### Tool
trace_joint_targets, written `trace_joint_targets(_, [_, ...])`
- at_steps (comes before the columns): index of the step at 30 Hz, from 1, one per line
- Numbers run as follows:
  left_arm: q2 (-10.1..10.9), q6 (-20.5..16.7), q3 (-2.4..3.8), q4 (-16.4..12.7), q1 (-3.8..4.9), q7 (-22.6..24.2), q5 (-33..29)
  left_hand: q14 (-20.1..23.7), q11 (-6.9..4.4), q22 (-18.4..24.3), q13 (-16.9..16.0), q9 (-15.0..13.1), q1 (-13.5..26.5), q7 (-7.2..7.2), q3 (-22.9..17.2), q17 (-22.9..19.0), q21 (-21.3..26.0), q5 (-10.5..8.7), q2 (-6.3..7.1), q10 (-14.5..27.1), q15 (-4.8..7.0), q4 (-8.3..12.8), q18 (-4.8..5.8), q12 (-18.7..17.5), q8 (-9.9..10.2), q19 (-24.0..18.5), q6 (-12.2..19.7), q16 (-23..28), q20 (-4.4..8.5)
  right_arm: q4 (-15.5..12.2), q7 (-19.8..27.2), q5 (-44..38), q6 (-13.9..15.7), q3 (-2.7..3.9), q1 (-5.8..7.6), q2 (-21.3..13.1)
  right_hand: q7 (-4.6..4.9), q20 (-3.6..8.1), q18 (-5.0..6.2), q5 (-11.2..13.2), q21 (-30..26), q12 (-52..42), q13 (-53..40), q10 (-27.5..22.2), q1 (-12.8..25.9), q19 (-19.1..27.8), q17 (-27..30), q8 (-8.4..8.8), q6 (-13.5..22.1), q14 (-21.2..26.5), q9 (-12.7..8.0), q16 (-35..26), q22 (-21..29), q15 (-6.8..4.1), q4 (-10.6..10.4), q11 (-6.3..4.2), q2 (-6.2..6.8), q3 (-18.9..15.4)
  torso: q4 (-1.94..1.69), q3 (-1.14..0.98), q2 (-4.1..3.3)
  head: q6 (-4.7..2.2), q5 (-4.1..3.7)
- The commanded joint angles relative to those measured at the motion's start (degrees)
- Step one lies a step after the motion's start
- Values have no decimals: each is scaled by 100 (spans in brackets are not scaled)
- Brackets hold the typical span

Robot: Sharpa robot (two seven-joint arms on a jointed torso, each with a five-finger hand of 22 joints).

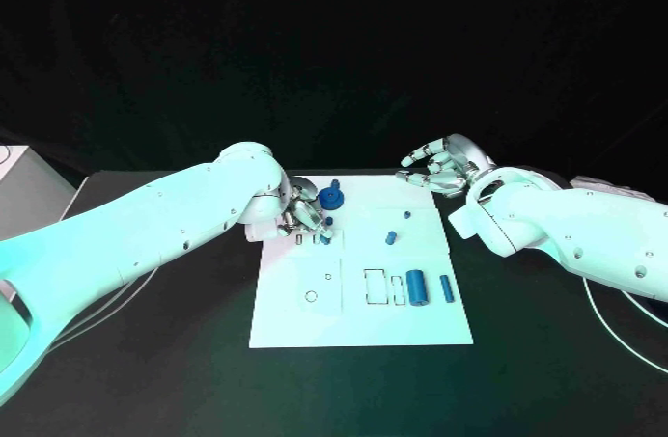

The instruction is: Assemble the parts on the task board

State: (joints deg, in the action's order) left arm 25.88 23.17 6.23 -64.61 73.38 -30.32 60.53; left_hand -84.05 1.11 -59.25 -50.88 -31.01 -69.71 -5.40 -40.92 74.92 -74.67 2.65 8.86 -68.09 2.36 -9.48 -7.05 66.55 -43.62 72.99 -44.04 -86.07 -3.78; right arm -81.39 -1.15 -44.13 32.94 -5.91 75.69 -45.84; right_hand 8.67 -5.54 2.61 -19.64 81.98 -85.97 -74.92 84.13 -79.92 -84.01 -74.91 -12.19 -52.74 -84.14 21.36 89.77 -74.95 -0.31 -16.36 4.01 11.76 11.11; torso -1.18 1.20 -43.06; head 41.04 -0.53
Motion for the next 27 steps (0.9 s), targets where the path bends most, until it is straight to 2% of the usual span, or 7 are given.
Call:
trace_joint_targets(1, [5,65,-10,-23,-10,8,-108,-333,-48,-8,6,-86,-103,53,-182,729,-24,45,-58,6,41,133,79,-24,-82,-12,-21,-7,27,7,12,-48,-71,3,-2,6,2,46,-37,-27,-6,6,-1119,143,64,-296,-1509,-40,47,-586,5,23,-647,-20,-5,-9,-8,33,-1,1,4,0,1])
trace_joint_targets(5, [16,35,-9,-43,-11,14,-158,-336,-53,-15,16,-152,-56,57,-347,738,-33,172,-17,-6,47,248,80,-38,-154,-13,0,-10,31,12,11,-48,-80,3,-3,9,3,46,-37,-27,-7,4,-1120,144,66,-296,-1509,-40,53,-586,6,23,-646,-20,-4,-9,-8,36,3,-3,7,-3,5])
trace_joint_targets(8, [25,-12,-9,-54,-11,17,-231,-336,-55,-25,27,-276,158,53,-498,739,-45,1120,99,-21,51,344,80,-54,-284,-14,26,-6,38,16,10,-48,-85,3,-4,10,3,46,-37,-27,-7,4,-1120,144,66,-296,-1509,-40,53,-586,6,23,-646,-20,-4,-9,-8,36,4,-3,6,-7,5])
trace_joint_targets(12, [38,-99,-7,-63,-12,23,-360,-349,-71,-65,3,-388,267,64,-594,771,-75,1709,150,-55,67,482,85,-44,-393,5,29,-20,51,20,9,-48,-87,2,-5,9,3,46,-37,-27,-7,4,-1120,144,66,-296,-1509,-40,53,-586,6,23,-646,-20,-4,-9,-8,36,2,-4,6,-13,8])
trace_joint_targets(16, [51,-216,-7,-79,-12,30,-508,-364,-79,-91,-15,-441,301,67,-668,808,-98,1952,152,-83,76,575,89,-37,-436,19,7,-38,59,21,8,-48,-86,2,-5,8,4,46,-38,-26,-1,4,-1120,144,68,-299,-1509,-40,58,-586,6,23,-652,-20,-4,-8,-6,39,-3,-2,6,-16,7])
trace_joint_targets(21, [81,-413,-7,-118,-12,45,-666,-404,-100,-179,-82,-502,390,82,-799,909,-168,2533,151,-187,100,740,101,0,-441,70,-103,-87,82,24,10,-48,-84,2,-7,8,4,46,-38,-26,-1,4,-1120,144,68,-299,-1509,-40,58,-586,6,23,-652,-20,-4,-8,-6,39,-3,-1,8,-20,19])
trace_joint_targets(27, [156,-602,-7,-166,-13,59,-789,-434,-135,-285,-185,-550,459,117,-820,982,-238,2847,187,-312,133,858,120,54,-421,136,-226,-121,110,27,11,-48,-82,1,-9,1,4,46,-38,-26,-1,4,-1120,144,68,-299,-1509,-40,58,-586,6,23,-652,-20,-4,-8,-6,39,-3,3,12,-24,32])
